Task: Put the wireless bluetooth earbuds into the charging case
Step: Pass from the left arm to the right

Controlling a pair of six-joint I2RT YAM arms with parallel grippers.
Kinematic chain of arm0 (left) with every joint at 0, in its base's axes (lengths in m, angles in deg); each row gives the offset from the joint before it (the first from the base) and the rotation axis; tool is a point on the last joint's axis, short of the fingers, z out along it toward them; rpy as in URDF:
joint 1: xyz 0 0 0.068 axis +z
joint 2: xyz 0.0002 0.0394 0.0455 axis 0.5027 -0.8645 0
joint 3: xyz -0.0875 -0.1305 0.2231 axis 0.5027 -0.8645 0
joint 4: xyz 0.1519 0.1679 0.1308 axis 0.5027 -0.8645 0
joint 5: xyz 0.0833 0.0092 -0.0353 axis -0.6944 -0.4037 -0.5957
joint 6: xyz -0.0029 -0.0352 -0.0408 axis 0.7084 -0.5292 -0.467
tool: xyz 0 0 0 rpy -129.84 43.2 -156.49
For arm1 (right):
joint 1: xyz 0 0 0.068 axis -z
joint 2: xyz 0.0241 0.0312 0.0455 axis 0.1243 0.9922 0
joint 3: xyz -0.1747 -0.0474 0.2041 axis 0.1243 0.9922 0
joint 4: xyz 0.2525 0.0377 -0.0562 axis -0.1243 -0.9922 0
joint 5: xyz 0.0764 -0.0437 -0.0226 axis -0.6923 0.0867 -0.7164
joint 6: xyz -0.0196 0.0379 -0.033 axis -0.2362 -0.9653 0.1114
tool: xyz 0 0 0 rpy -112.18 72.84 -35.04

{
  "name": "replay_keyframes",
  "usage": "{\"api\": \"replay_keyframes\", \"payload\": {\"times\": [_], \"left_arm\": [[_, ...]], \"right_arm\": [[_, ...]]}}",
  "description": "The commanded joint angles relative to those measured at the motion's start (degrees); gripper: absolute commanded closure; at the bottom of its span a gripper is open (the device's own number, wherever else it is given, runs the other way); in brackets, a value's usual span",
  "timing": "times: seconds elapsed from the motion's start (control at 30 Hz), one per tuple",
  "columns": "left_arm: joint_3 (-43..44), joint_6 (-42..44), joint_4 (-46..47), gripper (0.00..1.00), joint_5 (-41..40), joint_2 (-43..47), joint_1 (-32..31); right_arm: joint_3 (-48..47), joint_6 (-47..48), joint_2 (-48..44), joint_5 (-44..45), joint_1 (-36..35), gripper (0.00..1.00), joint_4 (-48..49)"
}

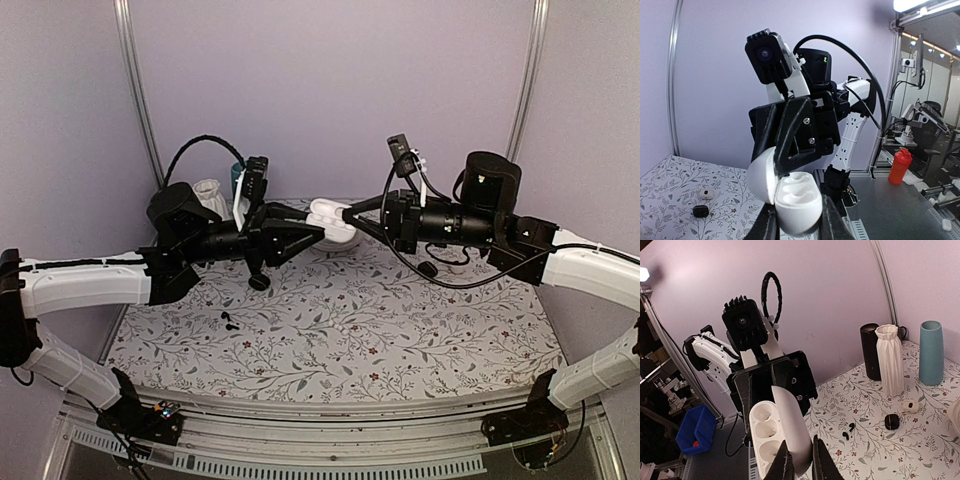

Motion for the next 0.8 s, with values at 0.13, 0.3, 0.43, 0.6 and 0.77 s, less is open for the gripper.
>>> {"api": "replay_keyframes", "payload": {"times": [0.13, 0.3, 0.43, 0.6, 0.77], "left_arm": [[0.6, 0.1, 0.5, 0.95, 0.1, 0.4, -1.0], [1.2, 0.9, -2.1, 0.69, 0.1, 0.5, -1.0], [2.5, 3.1, -6.4, 0.61, 0.7, 0.9, -1.0], [4.3, 6.6, -12.6, 0.54, 0.7, 1.5, -1.0], [4.8, 7.8, -15.0, 0.51, -0.3, 2.3, -0.9]], "right_arm": [[-1.2, -0.5, 0.6, -2.1, -0.1, 0.96, 1.7], [-1.6, 1.3, -0.2, -1.6, -0.1, 0.97, 0.4], [-3.3, 4.5, -0.5, -0.3, 0.0, 0.97, -3.7], [-5.2, 7.9, -0.4, 1.1, -0.1, 0.97, -8.9], [-8.6, 10.4, -0.1, 3.1, -0.1, 0.97, -13.3]]}}
